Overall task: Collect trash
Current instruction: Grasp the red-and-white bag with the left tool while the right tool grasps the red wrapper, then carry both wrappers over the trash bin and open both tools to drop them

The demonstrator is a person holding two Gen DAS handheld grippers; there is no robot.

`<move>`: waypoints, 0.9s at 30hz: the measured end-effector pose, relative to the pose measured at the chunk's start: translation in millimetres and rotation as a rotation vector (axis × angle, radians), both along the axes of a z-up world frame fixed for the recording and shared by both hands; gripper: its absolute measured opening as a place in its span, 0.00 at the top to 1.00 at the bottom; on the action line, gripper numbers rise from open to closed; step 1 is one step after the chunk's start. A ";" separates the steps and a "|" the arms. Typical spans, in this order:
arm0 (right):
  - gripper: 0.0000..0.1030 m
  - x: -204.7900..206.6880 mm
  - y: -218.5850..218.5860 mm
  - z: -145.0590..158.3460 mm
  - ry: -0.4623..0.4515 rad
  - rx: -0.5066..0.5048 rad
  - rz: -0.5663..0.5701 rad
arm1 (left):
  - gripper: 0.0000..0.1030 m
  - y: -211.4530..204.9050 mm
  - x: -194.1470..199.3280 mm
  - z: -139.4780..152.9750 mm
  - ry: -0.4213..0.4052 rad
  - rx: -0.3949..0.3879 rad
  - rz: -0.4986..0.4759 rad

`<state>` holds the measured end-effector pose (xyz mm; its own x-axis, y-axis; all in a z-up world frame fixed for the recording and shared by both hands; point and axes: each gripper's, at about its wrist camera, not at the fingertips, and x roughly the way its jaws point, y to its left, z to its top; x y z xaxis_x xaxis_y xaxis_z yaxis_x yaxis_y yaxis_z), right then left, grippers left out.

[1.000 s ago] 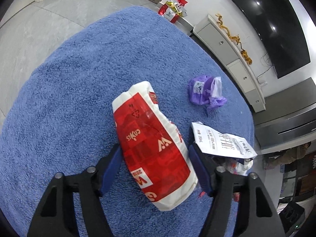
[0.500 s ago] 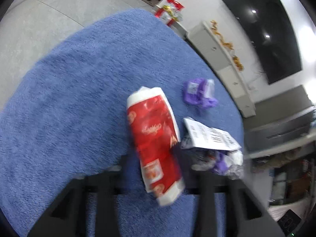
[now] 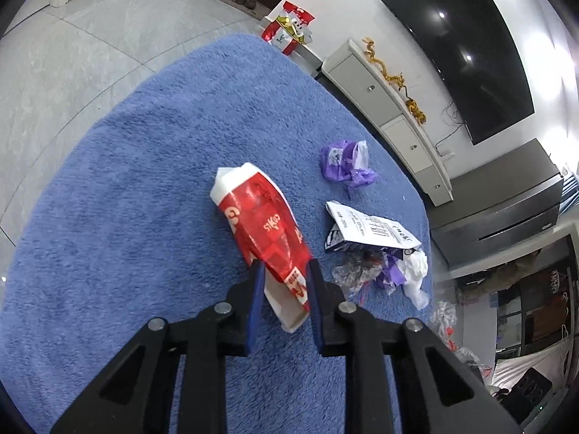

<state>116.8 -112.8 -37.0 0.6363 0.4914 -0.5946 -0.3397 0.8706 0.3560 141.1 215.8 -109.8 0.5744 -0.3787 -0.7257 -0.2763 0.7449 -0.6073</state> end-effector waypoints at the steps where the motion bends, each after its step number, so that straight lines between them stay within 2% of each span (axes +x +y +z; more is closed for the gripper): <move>1: 0.90 -1.4 -0.7 0.3 -0.002 0.001 0.001 | 0.80 1.5 -2.6 1.8 -0.006 0.005 -0.001; 8: 0.90 -9.2 -7.3 1.4 -0.016 0.013 0.006 | 0.80 0.8 -10.1 11.4 -0.031 0.015 -0.014; 11: 0.90 -12.1 -12.4 1.3 -0.022 0.017 0.003 | 0.75 2.9 -14.0 10.3 -0.031 -0.002 0.003; 12: 0.90 -12.7 -14.0 1.6 -0.024 0.018 0.002 | 0.67 3.8 -15.4 9.3 -0.028 -0.008 0.008; 13: 0.90 -13.4 -14.8 1.9 -0.026 0.018 0.003 | 0.52 5.2 -16.8 8.0 -0.020 -0.008 0.018; 15: 0.90 -12.3 -17.3 1.5 -0.029 0.021 0.004 | 0.42 7.4 -18.2 5.8 -0.013 -0.003 0.044; 18: 0.90 -11.9 -20.3 -0.5 -0.031 0.029 0.004 | 0.42 6.9 -12.6 -1.5 0.017 -0.012 0.057; 27: 0.90 -19.5 -38.5 -4.3 -0.032 0.042 -0.007 | 0.42 -14.7 26.4 -17.9 0.101 0.028 0.084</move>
